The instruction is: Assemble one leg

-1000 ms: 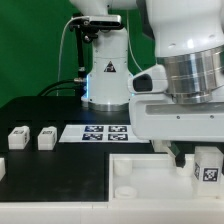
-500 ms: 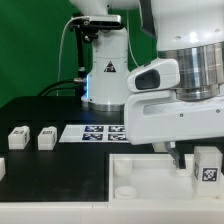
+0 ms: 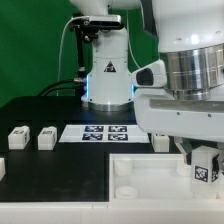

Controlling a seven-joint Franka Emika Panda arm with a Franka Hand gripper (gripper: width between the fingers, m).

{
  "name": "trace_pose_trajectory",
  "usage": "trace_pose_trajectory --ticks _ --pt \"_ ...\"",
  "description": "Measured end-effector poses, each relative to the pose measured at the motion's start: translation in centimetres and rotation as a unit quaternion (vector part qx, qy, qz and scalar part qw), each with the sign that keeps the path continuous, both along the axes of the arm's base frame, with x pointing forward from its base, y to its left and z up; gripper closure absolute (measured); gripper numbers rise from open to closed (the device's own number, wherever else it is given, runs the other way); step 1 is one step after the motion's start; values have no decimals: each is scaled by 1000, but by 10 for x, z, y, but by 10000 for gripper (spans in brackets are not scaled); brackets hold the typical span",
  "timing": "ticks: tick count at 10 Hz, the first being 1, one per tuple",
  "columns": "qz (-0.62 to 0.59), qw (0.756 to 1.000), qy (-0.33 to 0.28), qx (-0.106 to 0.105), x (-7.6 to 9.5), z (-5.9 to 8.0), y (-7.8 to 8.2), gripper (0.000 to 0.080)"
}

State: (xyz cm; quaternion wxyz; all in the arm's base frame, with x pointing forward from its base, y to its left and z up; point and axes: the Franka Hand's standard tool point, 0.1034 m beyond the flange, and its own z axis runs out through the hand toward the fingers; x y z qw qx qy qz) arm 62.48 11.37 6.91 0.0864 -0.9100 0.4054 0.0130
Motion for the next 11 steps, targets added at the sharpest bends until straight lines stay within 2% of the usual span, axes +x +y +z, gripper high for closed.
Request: trace_pose_trajectory --ticks 1,3,4,5,7,8,9,10,11 --pt "-97 995 17 6 -1 0 2 502" --pt "-269 961 43 37 1 -1 1 502" --pt "-342 936 58 52 2 -1 0 502" --pt "-372 924 64 56 2 -1 1 502" --pt "-349 934 59 55 2 -1 1 495" --pt "-346 935 59 55 2 -1 1 287" --pt "-254 965 39 43 1 -1 -1 287" --pt "-164 986 21 30 1 -1 0 176" --pt "-123 992 15 19 0 -1 2 176"
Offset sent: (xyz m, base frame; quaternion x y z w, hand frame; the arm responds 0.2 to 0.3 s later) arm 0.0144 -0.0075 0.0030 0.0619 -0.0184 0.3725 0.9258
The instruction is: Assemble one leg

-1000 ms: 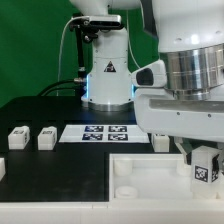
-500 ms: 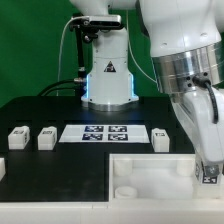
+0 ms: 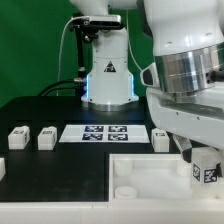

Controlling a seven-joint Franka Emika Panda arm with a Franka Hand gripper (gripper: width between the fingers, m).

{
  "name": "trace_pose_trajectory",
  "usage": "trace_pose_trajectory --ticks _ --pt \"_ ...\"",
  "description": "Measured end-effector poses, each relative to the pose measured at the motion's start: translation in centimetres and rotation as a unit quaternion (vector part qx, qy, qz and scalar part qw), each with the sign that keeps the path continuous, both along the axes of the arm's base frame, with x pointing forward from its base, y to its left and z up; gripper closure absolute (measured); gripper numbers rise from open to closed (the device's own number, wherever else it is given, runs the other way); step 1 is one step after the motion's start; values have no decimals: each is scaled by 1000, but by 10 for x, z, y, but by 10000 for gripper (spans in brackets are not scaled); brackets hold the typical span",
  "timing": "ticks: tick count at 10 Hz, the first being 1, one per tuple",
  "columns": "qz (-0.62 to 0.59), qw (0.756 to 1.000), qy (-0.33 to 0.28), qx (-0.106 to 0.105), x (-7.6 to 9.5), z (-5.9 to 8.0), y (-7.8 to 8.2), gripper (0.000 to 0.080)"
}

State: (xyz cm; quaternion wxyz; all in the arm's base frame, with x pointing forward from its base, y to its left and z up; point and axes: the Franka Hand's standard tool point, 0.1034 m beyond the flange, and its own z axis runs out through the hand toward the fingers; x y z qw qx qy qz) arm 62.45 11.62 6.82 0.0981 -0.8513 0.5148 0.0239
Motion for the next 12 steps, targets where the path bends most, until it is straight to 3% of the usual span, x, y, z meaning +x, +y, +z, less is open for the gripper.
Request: trace_pose_trajectory --ticks 3,4,6,8,10,11,12 --pt "149 988 -28 -12 0 -1 -2 151" --pt "276 959 -46 -35 1 0 -3 150" --pt "451 888 -68 -62 1 0 -2 150" --pt "507 856 -75 -64 0 -2 -2 150" --pt "469 878 -70 -61 0 -2 -1 173" --pt "429 899 -64 -59 0 -2 -1 373" --pt "389 918 -57 -57 0 -2 0 373"
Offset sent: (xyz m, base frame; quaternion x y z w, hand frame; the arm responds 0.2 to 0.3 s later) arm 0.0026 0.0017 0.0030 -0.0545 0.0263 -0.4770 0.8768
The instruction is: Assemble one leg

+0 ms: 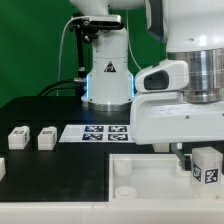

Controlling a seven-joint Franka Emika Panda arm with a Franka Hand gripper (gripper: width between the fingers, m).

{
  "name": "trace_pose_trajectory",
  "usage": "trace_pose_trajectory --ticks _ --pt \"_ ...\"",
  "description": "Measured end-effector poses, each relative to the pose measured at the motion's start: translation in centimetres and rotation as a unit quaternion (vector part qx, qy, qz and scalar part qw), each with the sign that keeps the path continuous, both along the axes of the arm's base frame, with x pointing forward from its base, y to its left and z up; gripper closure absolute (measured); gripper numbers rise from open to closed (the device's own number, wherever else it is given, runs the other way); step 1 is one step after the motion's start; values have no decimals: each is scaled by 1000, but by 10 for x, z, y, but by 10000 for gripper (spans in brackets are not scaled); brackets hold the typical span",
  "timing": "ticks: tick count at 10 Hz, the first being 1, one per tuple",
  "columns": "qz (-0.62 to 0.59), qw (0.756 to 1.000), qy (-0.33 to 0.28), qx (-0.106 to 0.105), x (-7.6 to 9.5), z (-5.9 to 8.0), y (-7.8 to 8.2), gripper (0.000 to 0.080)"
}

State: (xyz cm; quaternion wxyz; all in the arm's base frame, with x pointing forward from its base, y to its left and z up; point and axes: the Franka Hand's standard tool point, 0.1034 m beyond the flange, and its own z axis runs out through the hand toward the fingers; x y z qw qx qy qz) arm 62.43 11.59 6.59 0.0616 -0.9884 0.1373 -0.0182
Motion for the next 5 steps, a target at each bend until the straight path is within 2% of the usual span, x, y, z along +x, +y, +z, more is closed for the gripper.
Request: trace_pose_trajectory --ticks 1,4,5 --pt "-43 999 5 3 0 0 0 507" --pt "-235 971 27 13 0 0 0 507" --pt "-341 939 37 21 0 -1 1 507"
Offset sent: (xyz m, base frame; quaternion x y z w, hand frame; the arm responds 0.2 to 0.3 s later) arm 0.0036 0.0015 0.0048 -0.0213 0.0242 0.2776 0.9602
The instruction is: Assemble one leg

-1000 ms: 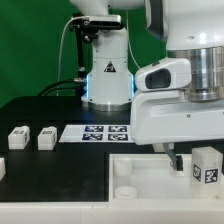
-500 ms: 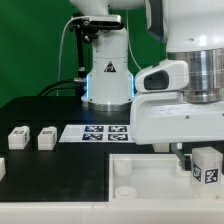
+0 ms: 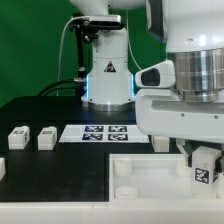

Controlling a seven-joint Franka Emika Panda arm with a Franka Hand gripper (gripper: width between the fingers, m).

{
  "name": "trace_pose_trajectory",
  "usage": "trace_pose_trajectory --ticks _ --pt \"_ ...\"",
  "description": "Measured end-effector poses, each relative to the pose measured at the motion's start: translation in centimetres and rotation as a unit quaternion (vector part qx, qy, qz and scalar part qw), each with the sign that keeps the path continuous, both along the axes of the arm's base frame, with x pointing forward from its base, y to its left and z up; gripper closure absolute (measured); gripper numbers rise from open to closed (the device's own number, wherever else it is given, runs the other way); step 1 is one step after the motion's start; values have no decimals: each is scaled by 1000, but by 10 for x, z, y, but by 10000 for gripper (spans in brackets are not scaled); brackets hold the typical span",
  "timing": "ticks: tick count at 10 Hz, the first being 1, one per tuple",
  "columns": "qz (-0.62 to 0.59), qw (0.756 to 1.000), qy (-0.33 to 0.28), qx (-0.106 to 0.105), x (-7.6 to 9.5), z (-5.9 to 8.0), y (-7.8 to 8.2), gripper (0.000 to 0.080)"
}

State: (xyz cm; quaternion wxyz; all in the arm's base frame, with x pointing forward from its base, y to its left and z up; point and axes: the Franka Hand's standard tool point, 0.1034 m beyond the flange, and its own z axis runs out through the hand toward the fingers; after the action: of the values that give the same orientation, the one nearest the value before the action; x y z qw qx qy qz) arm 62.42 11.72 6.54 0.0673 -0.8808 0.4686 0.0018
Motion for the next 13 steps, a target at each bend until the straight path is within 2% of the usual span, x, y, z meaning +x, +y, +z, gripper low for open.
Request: trace_pose_trajectory --ticks 2,4,5,6,7,8,9,10,11,13 --pt "-179 983 17 26 0 0 1 507" --pt "-278 959 32 48 1 0 1 507" --pt "-283 957 33 50 1 0 1 507" --pt "-266 962 31 49 1 -1 1 507" --pt "-249 967 28 47 1 -1 1 415" --pt "-225 973 26 46 1 -1 2 415" --pt "-131 990 18 37 0 0 5 229" --pt "-36 999 13 24 -2 1 8 174" --pt "-26 999 9 24 -1 1 7 155" --pt "66 998 -4 18 -1 0 5 150"
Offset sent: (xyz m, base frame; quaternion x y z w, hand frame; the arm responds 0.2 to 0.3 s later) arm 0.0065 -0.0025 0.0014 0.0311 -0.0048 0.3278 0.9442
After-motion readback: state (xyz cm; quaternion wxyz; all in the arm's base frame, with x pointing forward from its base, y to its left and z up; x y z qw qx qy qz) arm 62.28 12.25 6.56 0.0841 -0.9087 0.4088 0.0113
